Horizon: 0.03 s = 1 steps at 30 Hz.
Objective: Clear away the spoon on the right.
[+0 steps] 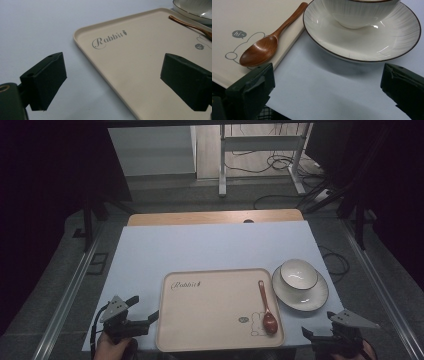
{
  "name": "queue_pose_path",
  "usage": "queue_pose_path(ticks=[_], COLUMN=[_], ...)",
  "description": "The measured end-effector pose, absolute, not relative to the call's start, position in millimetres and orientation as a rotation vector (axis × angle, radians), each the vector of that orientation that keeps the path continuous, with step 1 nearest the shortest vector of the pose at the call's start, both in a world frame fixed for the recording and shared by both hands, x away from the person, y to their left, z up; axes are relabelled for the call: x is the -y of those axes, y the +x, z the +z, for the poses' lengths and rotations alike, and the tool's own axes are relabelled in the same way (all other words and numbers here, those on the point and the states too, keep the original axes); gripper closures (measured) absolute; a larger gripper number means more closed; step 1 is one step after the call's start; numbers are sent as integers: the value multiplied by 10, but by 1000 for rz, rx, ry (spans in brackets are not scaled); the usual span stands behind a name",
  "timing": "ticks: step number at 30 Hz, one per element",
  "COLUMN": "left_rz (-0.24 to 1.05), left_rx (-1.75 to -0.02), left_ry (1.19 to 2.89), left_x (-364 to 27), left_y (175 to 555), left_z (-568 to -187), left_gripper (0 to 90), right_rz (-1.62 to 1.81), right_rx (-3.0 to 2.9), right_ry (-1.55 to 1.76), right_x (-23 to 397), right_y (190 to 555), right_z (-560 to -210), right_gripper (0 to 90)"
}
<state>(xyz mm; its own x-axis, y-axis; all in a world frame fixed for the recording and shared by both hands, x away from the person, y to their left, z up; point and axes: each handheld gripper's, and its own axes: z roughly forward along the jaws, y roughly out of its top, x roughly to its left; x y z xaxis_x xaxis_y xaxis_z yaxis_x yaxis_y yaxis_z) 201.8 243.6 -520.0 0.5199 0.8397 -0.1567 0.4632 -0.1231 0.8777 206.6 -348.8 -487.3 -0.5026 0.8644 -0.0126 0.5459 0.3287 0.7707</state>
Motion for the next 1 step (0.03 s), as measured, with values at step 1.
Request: queue_pose_path(ticks=[1], left_rz=[470], left_rx=[-1094], left_ry=[1763], left_x=[-2436], left_y=[2022], left_z=[-5199], left_gripper=[62], right_rz=[1013], right_rx=[-2180], right_ry=[1245], right_x=[3487], right_y=[2070], right_z=[-4875], right_gripper=[0])
